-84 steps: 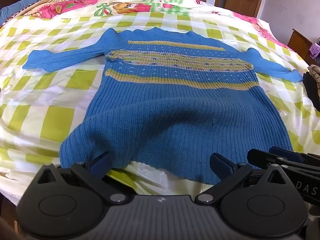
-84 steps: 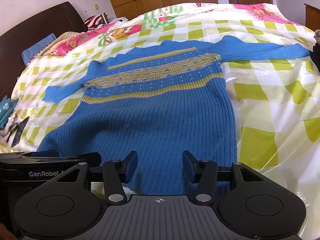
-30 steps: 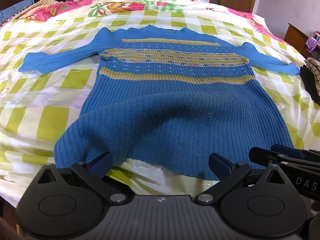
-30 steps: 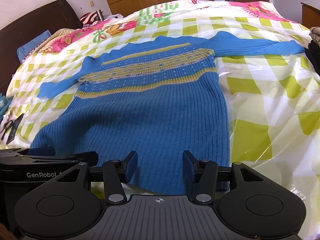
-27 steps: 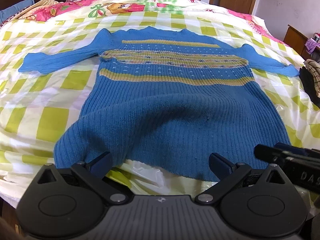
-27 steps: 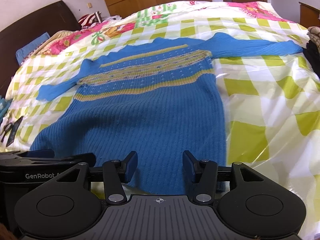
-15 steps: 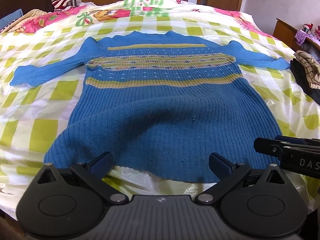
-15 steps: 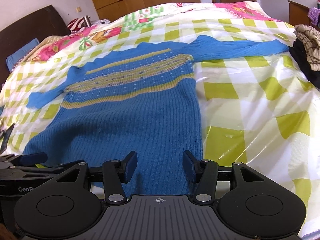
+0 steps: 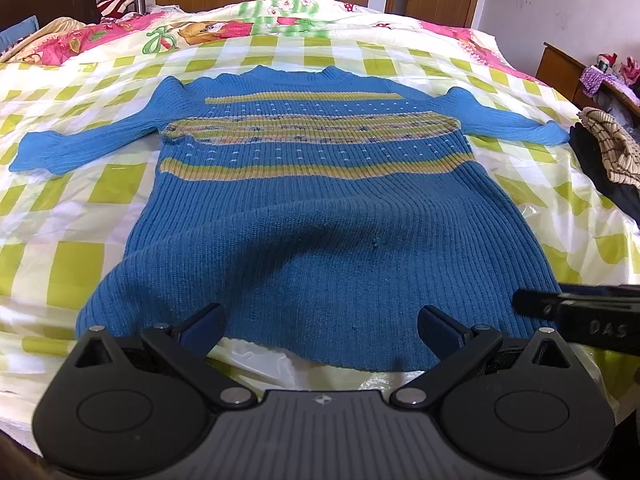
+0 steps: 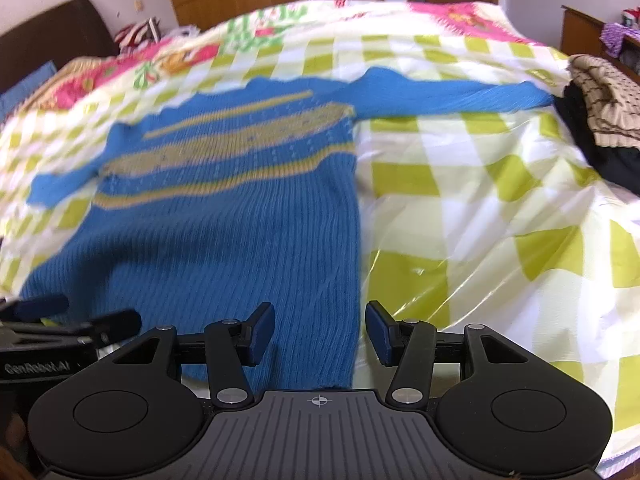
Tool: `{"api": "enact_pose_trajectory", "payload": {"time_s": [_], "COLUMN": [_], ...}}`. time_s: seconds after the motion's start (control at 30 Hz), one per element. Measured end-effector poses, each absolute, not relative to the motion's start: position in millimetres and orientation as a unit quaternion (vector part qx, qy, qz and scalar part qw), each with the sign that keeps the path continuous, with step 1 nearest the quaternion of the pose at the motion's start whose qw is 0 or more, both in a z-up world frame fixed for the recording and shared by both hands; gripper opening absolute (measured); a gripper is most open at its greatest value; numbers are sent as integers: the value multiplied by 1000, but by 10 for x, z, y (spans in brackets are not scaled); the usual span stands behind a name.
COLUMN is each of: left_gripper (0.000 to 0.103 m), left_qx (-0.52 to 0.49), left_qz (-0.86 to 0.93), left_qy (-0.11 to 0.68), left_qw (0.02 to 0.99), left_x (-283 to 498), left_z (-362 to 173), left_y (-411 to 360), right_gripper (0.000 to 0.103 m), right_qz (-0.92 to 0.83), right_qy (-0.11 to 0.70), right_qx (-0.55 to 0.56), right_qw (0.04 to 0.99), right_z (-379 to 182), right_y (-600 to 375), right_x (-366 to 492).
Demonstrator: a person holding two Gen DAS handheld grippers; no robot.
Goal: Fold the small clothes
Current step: 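Reach the right tool to a sweater sleeve cuff and close on it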
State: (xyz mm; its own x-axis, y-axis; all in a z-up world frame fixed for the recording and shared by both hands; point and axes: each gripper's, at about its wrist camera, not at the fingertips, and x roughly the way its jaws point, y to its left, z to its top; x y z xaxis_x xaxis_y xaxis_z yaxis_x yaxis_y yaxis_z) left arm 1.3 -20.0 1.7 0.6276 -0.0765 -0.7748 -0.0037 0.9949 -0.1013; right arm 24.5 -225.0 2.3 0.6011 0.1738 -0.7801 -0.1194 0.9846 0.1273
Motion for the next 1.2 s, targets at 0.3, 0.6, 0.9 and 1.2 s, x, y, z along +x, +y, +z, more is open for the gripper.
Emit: {"api": "enact_pose_trajectory", "payload": {"time_s": [0.3, 0.6, 0.9, 1.2], "left_gripper": [103, 103, 103, 103], "left_qx": [-35, 0, 17, 39], "left_qz": [-39, -74, -102, -123], "left_qy": [424, 423, 396, 378], "left_qw": [904, 903, 913, 917], "left_x": [63, 216, 547, 1266], "left_z": [66, 31, 124, 13], "left_y": [-296, -504, -653, -1054], "right_gripper": [2, 4, 16, 37], "right_qz": [102, 101, 78, -20], "right_qy": [468, 497, 451, 375], "right_qx": [37, 49, 95, 243], "right_qw": [877, 860, 884, 894], "right_z": [31, 59, 328, 73], "right_y": [-2392, -2675, -2965, -3630], "right_x": [335, 408, 662, 1898]}}
